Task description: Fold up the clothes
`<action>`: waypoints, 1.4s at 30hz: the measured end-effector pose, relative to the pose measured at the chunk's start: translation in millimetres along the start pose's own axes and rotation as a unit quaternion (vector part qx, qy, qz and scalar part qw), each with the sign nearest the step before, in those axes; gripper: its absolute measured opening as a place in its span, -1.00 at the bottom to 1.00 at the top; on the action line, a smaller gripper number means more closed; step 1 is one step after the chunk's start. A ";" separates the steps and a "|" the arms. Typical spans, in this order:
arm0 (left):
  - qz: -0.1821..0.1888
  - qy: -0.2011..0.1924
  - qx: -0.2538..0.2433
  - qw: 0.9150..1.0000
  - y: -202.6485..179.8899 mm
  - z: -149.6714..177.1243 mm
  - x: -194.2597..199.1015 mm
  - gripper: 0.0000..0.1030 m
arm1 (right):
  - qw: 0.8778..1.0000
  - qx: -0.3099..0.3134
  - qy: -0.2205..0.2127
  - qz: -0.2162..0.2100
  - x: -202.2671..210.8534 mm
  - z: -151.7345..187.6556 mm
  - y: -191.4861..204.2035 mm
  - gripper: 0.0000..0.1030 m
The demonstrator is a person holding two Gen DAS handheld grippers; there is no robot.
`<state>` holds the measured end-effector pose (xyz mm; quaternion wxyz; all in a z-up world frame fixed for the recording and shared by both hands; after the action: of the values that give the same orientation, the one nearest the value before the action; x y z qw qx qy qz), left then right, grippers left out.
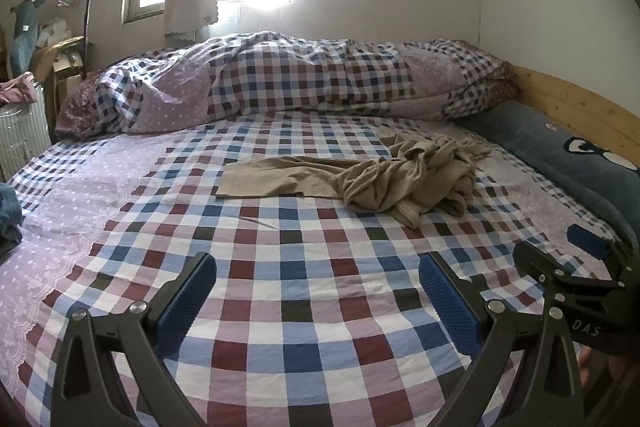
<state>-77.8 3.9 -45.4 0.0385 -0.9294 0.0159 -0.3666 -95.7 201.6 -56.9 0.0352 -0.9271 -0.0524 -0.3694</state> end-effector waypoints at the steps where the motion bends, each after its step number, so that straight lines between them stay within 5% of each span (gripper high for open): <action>1: 0.000 0.000 0.000 1.000 0.1 0.1 -0.1 1.00 | 1.000 0.000 0.000 0.000 0.0 0.0 0.0 0.99; 22: -0.005 0.002 -0.001 1.000 0.4 -0.3 -1.8 1.00 | 1.000 -0.001 0.003 -0.007 -1.2 0.1 0.9 0.99; 42: -0.009 -0.001 0.010 1.000 2.0 0.0 5.0 1.00 | 0.998 -0.010 0.013 -0.062 -4.8 -1.2 11.6 0.99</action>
<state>-74.2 1.7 -42.2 0.0441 -0.9295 0.0035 -0.3661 -98.5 189.7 -59.7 0.0035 -0.9177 -0.1052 -0.3830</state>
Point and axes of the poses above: each gripper's, at about its wrist camera, not at the fingertips, and x roughly against the way its jaws point, y to its left, z to its underside, the point moved 9 cm from there along -x, roughly the way its jaws point, and after that the axes turned 13 degrees about y, right-handed, at the moved point
